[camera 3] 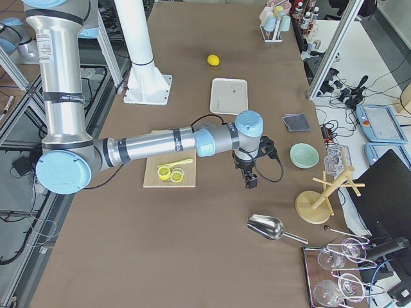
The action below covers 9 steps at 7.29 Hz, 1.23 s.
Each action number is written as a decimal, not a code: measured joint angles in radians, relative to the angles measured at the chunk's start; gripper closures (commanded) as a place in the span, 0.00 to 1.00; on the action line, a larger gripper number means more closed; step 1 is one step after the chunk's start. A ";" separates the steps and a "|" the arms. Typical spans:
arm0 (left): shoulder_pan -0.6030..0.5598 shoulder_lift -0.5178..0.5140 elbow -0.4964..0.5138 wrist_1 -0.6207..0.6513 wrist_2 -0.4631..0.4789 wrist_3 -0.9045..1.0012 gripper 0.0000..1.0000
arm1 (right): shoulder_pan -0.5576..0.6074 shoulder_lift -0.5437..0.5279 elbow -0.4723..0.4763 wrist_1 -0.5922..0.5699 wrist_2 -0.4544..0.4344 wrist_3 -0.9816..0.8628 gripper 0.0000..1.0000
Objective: Place all lemons on tray
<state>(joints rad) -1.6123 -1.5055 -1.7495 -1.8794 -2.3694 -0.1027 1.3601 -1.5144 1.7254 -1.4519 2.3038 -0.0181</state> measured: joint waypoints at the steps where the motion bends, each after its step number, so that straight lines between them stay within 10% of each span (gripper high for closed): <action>1: 0.000 -0.003 -0.002 -0.018 0.000 -0.011 0.02 | -0.062 0.023 -0.014 0.076 0.010 0.160 0.00; 4: 0.067 -0.028 -0.009 -0.096 0.004 -0.278 0.02 | -0.288 0.064 -0.019 0.310 -0.060 0.621 0.00; 9: 0.276 -0.037 -0.010 -0.287 0.033 -0.680 0.02 | -0.572 0.122 0.034 0.345 -0.286 1.016 0.00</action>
<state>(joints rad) -1.3367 -1.5423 -1.7594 -2.1660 -2.3367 -0.7831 0.7881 -1.3923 1.7593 -1.1067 2.0179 0.9982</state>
